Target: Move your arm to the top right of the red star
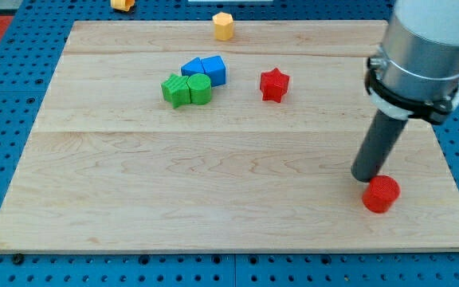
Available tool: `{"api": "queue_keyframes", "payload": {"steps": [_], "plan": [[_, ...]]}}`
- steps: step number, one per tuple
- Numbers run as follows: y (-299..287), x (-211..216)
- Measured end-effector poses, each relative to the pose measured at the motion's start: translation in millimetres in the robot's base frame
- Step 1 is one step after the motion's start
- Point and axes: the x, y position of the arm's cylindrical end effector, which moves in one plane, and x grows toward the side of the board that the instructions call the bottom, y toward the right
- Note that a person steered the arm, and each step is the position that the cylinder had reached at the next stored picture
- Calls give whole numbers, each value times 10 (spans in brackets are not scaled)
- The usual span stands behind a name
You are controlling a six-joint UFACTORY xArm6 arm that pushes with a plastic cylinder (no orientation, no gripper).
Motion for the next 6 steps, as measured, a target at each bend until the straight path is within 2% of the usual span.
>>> {"api": "queue_keyframes", "payload": {"steps": [1,3,4,5,6], "plan": [[80,-195],[249,-1619],[55,-1946],[-502,-2181],[-590,-2282]]}}
